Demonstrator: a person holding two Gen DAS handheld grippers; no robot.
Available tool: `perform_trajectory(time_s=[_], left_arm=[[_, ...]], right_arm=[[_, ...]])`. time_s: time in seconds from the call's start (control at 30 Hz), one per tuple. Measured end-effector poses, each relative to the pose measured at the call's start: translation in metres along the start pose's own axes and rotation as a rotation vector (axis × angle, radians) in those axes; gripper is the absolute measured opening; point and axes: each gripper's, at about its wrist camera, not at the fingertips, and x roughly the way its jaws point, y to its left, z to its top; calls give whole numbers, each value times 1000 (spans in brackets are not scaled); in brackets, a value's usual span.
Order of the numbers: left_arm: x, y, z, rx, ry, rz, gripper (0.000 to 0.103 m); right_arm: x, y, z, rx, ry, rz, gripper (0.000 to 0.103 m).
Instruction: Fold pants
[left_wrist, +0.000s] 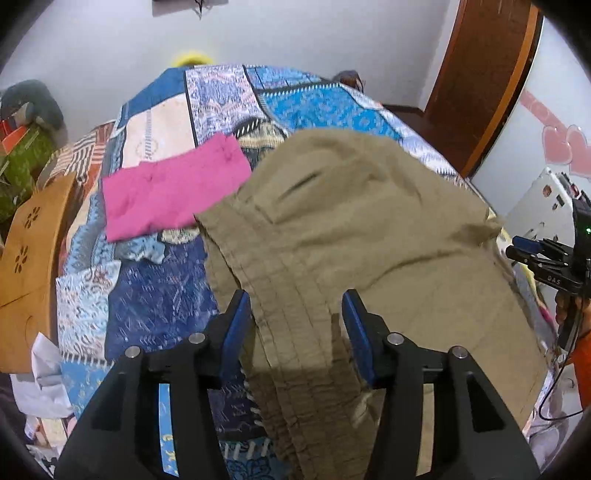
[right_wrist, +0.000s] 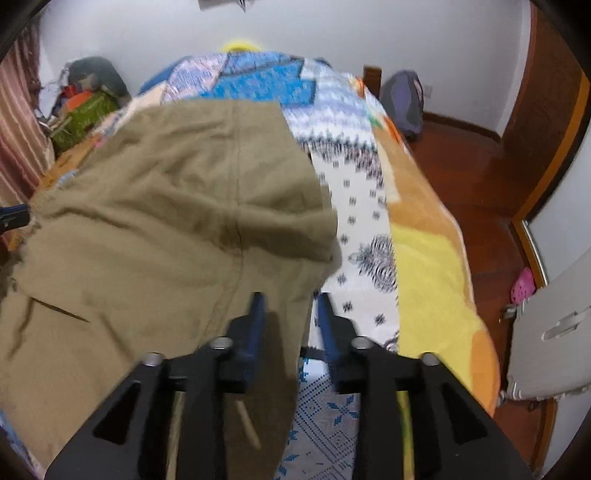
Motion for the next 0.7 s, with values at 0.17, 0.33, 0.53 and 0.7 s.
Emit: perform_trajectory(time_s=[0.17, 0.33, 0.53, 0.7], left_arm=[[17, 7, 14, -17, 24, 28, 64], [42, 25, 17, -99, 75, -15, 65], [57, 23, 15, -77, 73, -52, 52], [61, 11, 17, -24, 60, -41, 38]], right_arm=[[2, -2, 28, 15, -84, 10, 44], [39, -8, 55, 41, -76, 25, 44], [91, -22, 65, 118, 27, 132, 45], [93, -16, 63, 43, 35, 64, 21]])
